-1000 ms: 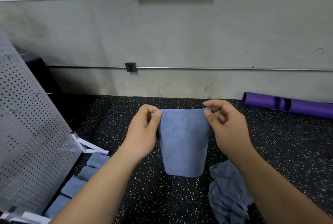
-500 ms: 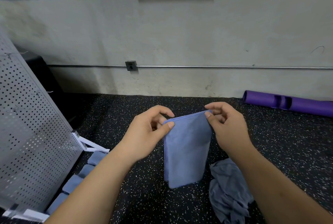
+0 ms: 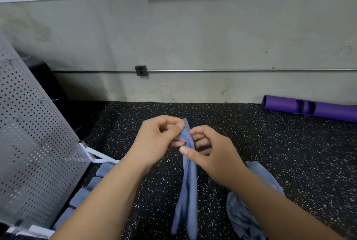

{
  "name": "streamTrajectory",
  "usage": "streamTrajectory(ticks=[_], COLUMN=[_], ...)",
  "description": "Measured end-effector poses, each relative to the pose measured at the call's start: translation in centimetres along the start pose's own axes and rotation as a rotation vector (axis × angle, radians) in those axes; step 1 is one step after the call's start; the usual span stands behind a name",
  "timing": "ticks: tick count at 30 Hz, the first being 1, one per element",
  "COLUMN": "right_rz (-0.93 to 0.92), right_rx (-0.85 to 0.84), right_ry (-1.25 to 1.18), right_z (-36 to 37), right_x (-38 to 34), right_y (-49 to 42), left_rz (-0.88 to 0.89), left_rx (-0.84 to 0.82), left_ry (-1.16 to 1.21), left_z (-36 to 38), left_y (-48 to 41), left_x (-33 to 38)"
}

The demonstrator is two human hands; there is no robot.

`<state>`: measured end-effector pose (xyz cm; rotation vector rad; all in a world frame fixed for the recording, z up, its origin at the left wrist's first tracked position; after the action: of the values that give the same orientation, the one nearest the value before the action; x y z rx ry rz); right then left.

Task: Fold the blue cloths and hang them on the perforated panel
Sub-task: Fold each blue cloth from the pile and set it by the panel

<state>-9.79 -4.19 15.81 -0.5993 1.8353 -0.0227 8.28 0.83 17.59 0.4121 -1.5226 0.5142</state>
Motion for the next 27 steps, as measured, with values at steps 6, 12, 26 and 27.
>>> streamTrajectory(ticks=[6, 12, 26, 27], right_rz=[-0.068, -0.074, -0.042, -0.051], right_rx=[0.123, 0.111, -0.059, -0.066], right_ry=[0.104, 0.145, 0.084, 0.097], right_z=[0.0, -0.3, -1.7, -1.8], right_x=[0.5, 0.7, 2.8, 2.8], right_y=[0.2, 0.0, -0.6, -0.6], left_rz=[-0.085, 0.314, 0.355, 0.356], left_rx=[-0.056, -0.107, 0.225, 0.243], left_ry=[0.007, -0.473, -0.17, -0.162], left_z=[-0.3, -0.8, -5.2, -5.5], left_y=[0.3, 0.2, -1.6, -1.6], left_x=[0.2, 0.3, 2.1, 2.1])
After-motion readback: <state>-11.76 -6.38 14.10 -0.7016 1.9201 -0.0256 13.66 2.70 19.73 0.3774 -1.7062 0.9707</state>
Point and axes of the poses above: each hand's wrist, its own y-axis away from the middle knuckle, its own z-axis out of the palm, x = y × z, the point moved 3 cm from there along -y, towards the middle knuckle, and after that the axes turned 13 degrees about x, right-handed, at the moved point
